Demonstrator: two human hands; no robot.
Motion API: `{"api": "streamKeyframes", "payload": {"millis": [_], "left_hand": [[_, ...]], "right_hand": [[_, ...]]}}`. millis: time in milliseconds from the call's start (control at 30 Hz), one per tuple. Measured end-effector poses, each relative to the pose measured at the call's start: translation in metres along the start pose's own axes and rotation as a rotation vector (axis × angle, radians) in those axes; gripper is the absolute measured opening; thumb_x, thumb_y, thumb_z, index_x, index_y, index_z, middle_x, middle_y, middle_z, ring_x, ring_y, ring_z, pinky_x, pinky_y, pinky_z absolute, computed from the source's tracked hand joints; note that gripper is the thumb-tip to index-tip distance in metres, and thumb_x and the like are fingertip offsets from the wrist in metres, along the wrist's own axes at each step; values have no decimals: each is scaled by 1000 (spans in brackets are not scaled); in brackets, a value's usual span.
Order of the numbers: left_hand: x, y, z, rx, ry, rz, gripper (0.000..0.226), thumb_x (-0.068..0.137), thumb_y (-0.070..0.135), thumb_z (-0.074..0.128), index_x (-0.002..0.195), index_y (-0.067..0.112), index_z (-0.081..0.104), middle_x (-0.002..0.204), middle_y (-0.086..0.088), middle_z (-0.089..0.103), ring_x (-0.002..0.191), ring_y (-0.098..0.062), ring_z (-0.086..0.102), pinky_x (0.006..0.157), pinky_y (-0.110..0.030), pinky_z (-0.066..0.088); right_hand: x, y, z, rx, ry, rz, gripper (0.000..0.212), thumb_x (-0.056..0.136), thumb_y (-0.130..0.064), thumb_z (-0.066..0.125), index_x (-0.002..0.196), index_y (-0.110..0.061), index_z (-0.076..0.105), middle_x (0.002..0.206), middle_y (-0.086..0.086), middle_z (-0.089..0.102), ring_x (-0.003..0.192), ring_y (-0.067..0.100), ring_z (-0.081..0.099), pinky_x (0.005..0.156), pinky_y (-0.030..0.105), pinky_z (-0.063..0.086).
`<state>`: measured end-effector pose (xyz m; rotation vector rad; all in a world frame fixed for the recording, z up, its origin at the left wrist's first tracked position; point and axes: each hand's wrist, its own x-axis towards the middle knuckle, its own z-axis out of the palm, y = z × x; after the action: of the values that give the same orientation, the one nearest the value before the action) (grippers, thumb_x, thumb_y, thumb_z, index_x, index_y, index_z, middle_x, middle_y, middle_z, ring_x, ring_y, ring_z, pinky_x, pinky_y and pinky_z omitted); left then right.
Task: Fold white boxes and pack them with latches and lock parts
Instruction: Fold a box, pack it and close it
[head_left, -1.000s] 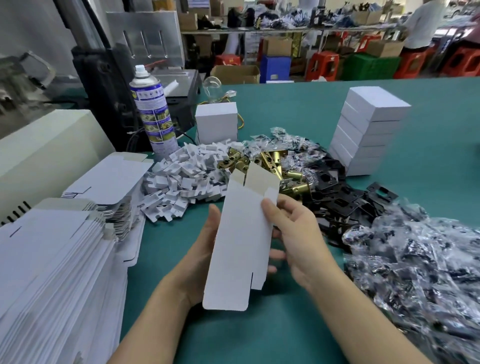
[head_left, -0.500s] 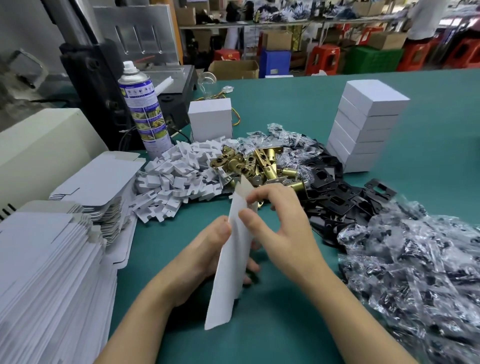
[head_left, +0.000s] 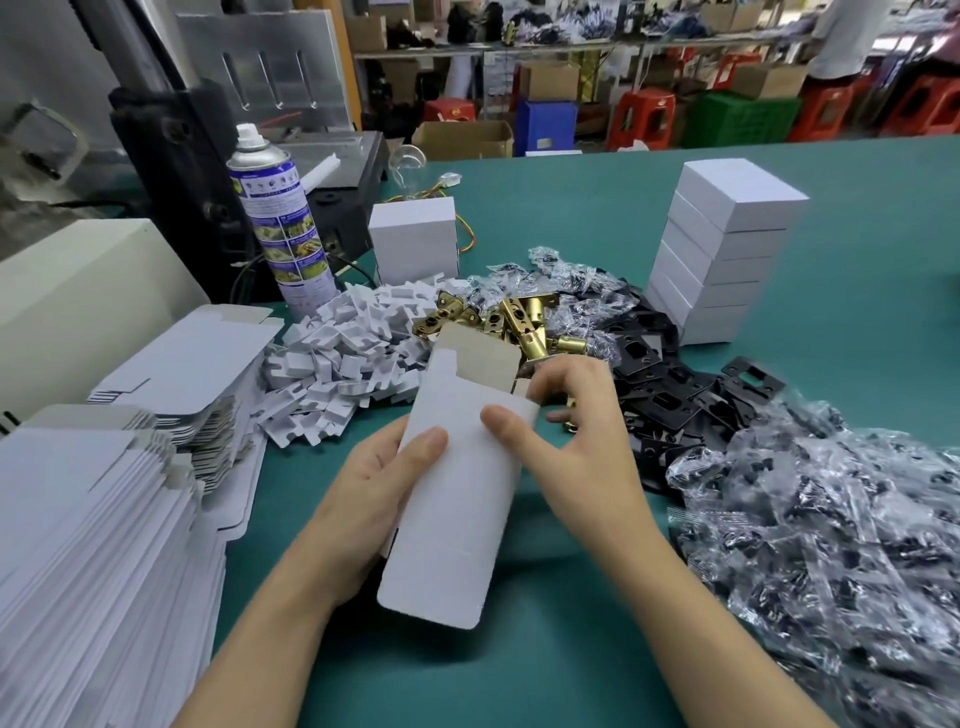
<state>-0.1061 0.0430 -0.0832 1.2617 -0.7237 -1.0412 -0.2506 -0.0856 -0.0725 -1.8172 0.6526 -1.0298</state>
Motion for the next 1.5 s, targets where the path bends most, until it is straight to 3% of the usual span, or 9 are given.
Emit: {"api": "streamKeyframes", "payload": {"millis": [133, 300, 567, 733, 833, 1067, 1233, 1333, 1500], "left_hand": [[2, -1, 3, 14, 113, 73, 22, 92, 40, 66, 110, 38, 78, 114, -5, 80, 96, -19, 79, 71, -29, 62], [4, -5, 8, 52, 164, 136, 23, 94, 41, 65, 112, 39, 78, 117, -2, 80, 105, -20, 78, 80, -29, 62], [4, -9, 6, 203, 258, 188, 23, 84, 50, 73, 101, 37, 79, 101, 1, 82, 91, -16, 78, 75, -34, 62], [6, -9, 7, 223, 339, 287, 58, 76, 56, 76, 130, 45, 60, 115, 10, 79, 95, -18, 79, 76, -37, 65], [7, -10, 7, 225, 371, 318, 71, 85, 47, 75, 149, 44, 45, 119, 19, 75, 93, -13, 79, 72, -32, 65], [7, -11, 9, 209, 319, 359, 57, 94, 38, 63, 147, 56, 49, 118, 12, 78, 107, -5, 73, 83, -21, 58], [5, -11, 8, 286, 302, 356, 47, 92, 52, 62, 137, 67, 54, 112, 12, 78, 100, -10, 72, 84, -29, 62], [4, -11, 6, 346, 282, 355, 37, 92, 59, 57, 129, 56, 63, 98, 0, 75, 91, -31, 69, 76, -49, 60], [5, -13, 5, 317, 251, 311, 31, 94, 59, 57, 114, 39, 70, 86, 2, 72, 71, -10, 64, 59, -29, 54]], "right_hand": [[0, 4, 2, 326, -130, 270, 32, 91, -24, 78, 119, -26, 62, 108, -1, 76, 98, 14, 73, 86, 29, 58], [-1, 7, 3, 246, -155, 280, 19, 99, -26, 69, 94, -10, 77, 95, 6, 79, 88, 17, 73, 88, 47, 58], [-2, 3, 2, 252, -122, 302, 20, 98, -29, 70, 93, -10, 75, 94, 18, 77, 96, 46, 69, 86, 67, 55], [-4, 2, 5, 287, -173, 258, 9, 98, -31, 69, 103, -36, 76, 92, 1, 80, 87, 20, 77, 70, 36, 63], [-3, -3, 7, 342, -168, 229, 28, 101, -29, 66, 110, -56, 66, 95, -8, 80, 90, 8, 76, 68, 21, 59], [-3, 0, 6, 371, -166, 180, 36, 100, -29, 67, 124, -56, 66, 102, -1, 78, 97, 11, 74, 68, 22, 58], [-1, 1, 4, 357, -168, 188, 31, 93, -32, 66, 118, -49, 70, 96, -1, 76, 92, 13, 73, 70, 24, 57], [0, 1, 3, 350, -190, 209, 23, 91, -29, 64, 109, -40, 73, 89, 1, 73, 90, 14, 72, 69, 24, 57], [1, 2, 1, 318, -219, 232, 7, 88, -29, 62, 89, -27, 69, 76, -2, 63, 80, 15, 64, 66, 28, 55]]}}
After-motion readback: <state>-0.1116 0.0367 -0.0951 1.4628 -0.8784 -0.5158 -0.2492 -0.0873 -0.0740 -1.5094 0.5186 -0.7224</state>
